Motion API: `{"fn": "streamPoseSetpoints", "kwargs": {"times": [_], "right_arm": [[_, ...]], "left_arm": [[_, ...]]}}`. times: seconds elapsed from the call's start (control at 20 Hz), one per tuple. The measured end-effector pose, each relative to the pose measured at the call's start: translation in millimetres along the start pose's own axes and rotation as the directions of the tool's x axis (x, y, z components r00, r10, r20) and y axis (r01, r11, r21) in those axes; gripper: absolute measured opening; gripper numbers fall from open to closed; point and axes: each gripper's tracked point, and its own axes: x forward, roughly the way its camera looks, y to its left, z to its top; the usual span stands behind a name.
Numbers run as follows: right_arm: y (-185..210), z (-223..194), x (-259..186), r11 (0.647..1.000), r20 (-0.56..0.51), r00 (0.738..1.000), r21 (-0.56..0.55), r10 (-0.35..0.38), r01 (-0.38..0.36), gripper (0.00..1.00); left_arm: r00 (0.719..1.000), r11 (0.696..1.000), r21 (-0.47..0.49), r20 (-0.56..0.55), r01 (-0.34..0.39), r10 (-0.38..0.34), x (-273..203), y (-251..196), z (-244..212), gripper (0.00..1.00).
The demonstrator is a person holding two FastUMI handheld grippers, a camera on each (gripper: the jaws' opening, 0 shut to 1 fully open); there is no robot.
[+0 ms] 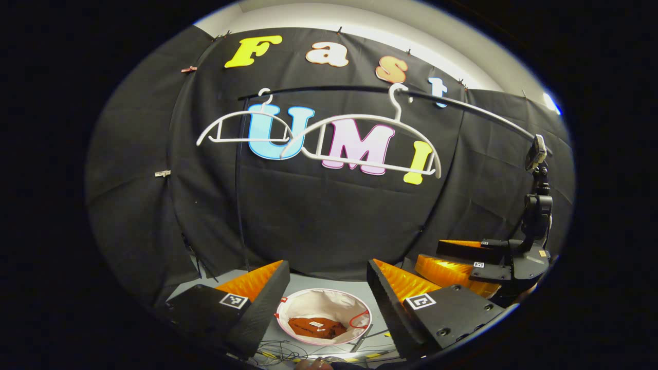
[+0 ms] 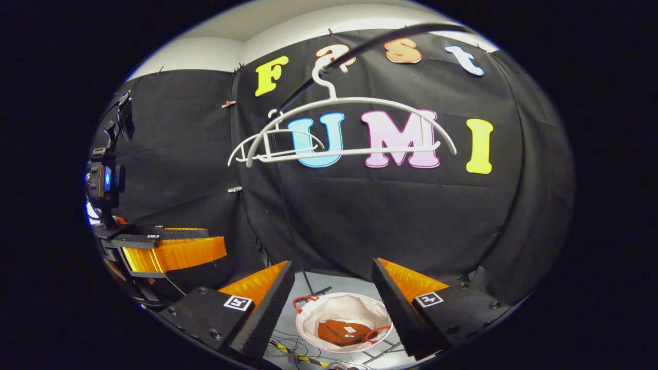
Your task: Grasp the clothes on the hanger with both hands and then place them into the laundry hamper below.
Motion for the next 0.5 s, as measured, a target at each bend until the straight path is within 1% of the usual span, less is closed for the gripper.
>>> {"fn": "streamPoseSetpoints", "kwargs": {"times": [0.05,0.1,0.2,0.3,0.35,0.4,0.5], "right_arm": [[8,5,-12,1.000,0.027,1.000,0.005,-0.010,0.010,1.00],[17,8,-24,1.000,0.053,0.998,0.008,-0.019,0.019,0.98],[30,12,-45,0.999,0.091,0.995,0.015,-0.048,0.046,0.98],[46,16,-66,0.998,0.128,0.990,0.024,-0.060,0.057,0.98],[51,17,-76,0.997,0.144,0.987,0.025,-0.070,0.068,0.98],[53,18,-84,0.996,0.160,0.983,0.027,-0.085,0.082,0.98],[63,16,-104,0.994,0.182,0.978,0.041,-0.105,0.100,0.98]], "left_arm": [[1.000,1.000,0.008,0.019,0.008,-0.008,-15,2,4,0.95],[0.999,1.000,0.013,0.039,0.015,-0.015,-29,5,8,0.95],[0.997,0.999,0.018,0.075,0.028,-0.030,-57,9,13,0.95],[0.991,0.999,0.025,0.129,0.040,-0.043,-87,14,22,0.95],[0.986,0.998,0.031,0.157,0.059,-0.063,-101,12,28,0.92],[0.980,0.996,0.039,0.180,0.083,-0.089,-115,8,31,0.92],[0.973,0.992,0.055,0.194,0.114,-0.122,-136,11,25,0.92]]}}
